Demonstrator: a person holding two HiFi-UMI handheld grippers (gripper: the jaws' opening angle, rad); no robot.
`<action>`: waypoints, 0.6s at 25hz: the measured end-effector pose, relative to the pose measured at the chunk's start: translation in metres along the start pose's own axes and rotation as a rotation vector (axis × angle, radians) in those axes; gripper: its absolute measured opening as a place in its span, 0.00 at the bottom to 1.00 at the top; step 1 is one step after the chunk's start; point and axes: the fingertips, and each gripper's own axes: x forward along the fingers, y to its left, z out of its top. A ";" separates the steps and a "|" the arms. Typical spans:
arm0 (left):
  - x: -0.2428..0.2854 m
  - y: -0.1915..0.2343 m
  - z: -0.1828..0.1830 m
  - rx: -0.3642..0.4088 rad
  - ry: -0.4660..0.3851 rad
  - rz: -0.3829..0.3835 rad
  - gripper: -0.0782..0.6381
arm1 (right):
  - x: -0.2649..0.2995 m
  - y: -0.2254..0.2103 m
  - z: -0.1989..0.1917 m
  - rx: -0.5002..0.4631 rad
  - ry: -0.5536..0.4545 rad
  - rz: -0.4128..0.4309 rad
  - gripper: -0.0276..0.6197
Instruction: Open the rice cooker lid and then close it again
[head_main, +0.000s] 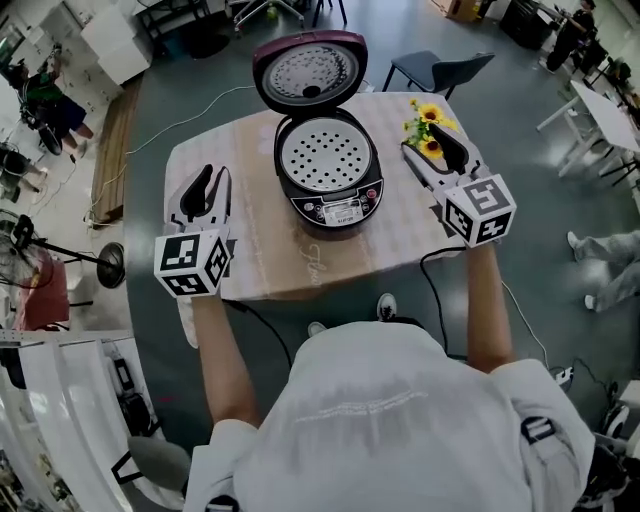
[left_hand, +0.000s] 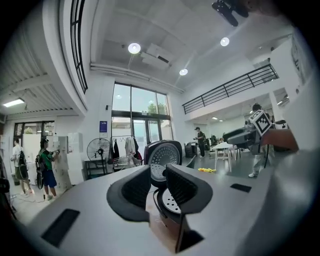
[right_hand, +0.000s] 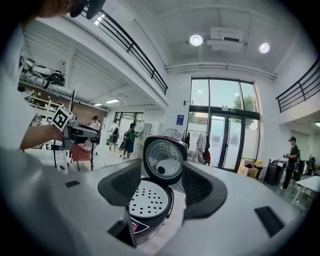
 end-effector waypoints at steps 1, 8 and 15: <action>0.000 -0.001 0.001 0.004 -0.003 -0.010 0.26 | -0.001 0.002 0.001 -0.002 0.000 -0.004 0.43; -0.005 0.001 -0.003 0.002 -0.004 -0.080 0.26 | -0.004 0.020 0.008 -0.001 0.003 -0.046 0.43; -0.005 0.005 -0.017 0.003 0.016 -0.127 0.26 | -0.003 0.035 0.004 0.006 0.054 -0.077 0.43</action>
